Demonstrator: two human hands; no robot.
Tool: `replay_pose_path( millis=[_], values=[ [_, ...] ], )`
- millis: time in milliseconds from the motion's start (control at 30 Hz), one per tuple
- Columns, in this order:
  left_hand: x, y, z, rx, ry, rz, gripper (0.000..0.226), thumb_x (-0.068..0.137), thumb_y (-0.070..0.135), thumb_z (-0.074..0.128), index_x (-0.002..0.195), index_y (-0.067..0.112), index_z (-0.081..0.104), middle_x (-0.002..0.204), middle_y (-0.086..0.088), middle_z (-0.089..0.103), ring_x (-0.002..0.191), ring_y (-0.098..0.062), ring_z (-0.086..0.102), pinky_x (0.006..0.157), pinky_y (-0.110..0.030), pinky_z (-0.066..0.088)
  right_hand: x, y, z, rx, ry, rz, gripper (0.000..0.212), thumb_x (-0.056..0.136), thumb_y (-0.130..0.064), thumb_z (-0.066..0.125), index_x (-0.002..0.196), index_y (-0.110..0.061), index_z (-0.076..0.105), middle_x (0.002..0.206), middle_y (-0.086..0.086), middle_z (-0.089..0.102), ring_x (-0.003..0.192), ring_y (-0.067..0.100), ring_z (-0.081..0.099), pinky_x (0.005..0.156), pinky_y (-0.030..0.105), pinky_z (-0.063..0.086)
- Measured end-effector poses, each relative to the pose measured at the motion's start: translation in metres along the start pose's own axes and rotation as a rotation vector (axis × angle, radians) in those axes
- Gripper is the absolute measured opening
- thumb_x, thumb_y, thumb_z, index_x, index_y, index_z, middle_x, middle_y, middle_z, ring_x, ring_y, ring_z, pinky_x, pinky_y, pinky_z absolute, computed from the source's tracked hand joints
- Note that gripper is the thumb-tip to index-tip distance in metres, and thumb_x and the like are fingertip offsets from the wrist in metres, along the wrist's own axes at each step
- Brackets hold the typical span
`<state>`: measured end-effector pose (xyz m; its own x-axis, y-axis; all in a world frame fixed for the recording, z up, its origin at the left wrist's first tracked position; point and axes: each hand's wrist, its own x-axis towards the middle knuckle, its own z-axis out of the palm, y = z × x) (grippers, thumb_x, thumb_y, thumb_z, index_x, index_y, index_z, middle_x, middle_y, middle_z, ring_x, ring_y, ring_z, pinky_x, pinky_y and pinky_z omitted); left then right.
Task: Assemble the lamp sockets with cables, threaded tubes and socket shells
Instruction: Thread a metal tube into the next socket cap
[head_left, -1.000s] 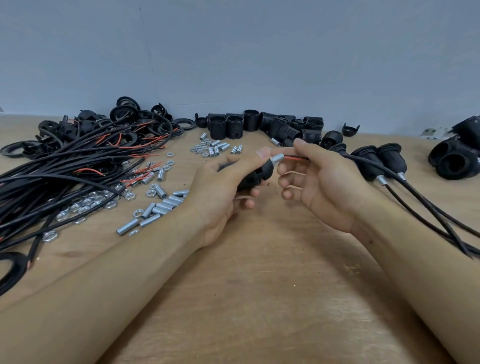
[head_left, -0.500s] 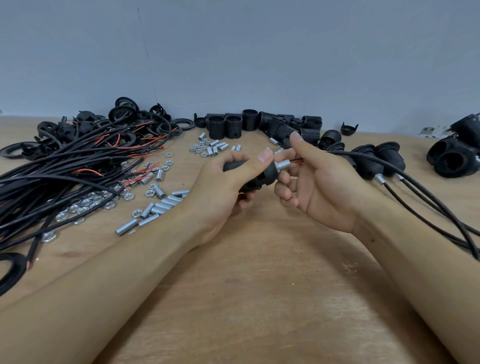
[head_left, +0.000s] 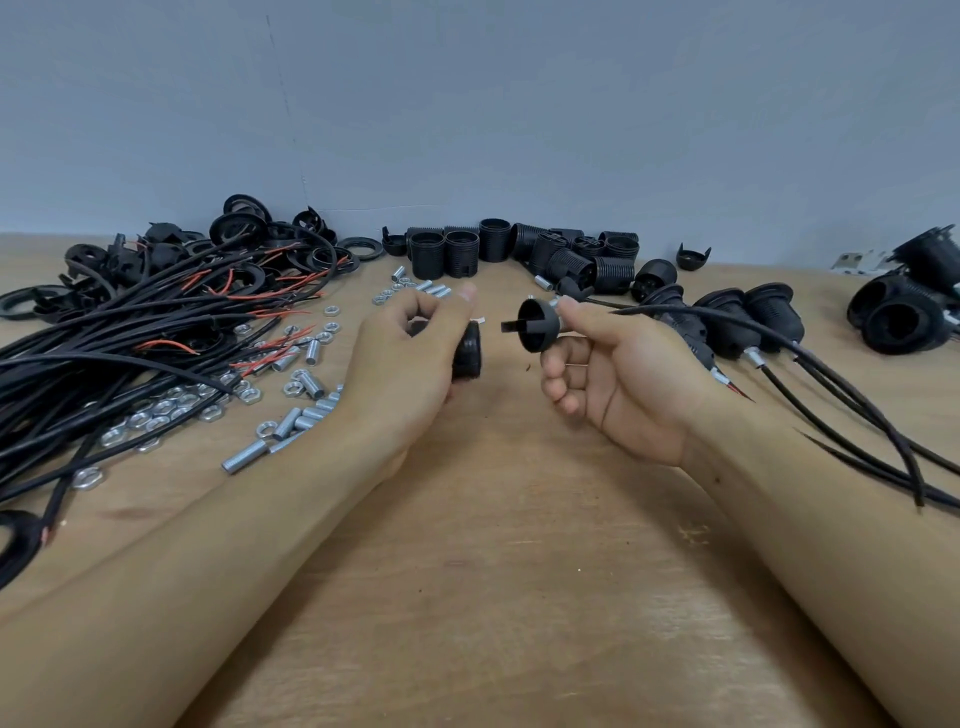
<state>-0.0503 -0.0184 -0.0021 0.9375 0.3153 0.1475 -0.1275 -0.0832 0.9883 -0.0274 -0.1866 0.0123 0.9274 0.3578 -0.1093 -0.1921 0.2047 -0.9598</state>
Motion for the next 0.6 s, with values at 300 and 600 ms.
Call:
replay_pose_path(
  millis=[300, 600],
  values=[
    [-0.009, -0.011, -0.005, 0.790, -0.278, 0.448, 0.059, 0.079, 0.045, 0.065, 0.133, 0.032, 0.046, 0.116, 0.014, 0.053, 0.118, -0.013, 0.040, 0.100, -0.030, 0.035, -0.001, 0.001, 0.002, -0.070, -0.022, 0.101, 0.027, 0.103, -0.025, 0.044, 0.093, -0.005, 0.060, 0.054, 0.007, 0.056, 0.044, 0.017, 0.054, 0.039, 0.023, 0.043],
    [-0.011, -0.005, -0.004, 0.540, -0.281, 0.640, 0.043, 0.082, 0.023, 0.080, 0.121, 0.034, 0.065, 0.101, 0.012, 0.066, 0.094, -0.003, 0.059, 0.087, -0.019, 0.045, -0.002, -0.004, 0.003, -0.158, -0.021, 0.099, 0.048, 0.099, -0.045, 0.027, 0.103, -0.006, 0.055, 0.058, 0.008, 0.048, 0.048, 0.020, 0.041, 0.038, 0.023, 0.034]
  ],
)
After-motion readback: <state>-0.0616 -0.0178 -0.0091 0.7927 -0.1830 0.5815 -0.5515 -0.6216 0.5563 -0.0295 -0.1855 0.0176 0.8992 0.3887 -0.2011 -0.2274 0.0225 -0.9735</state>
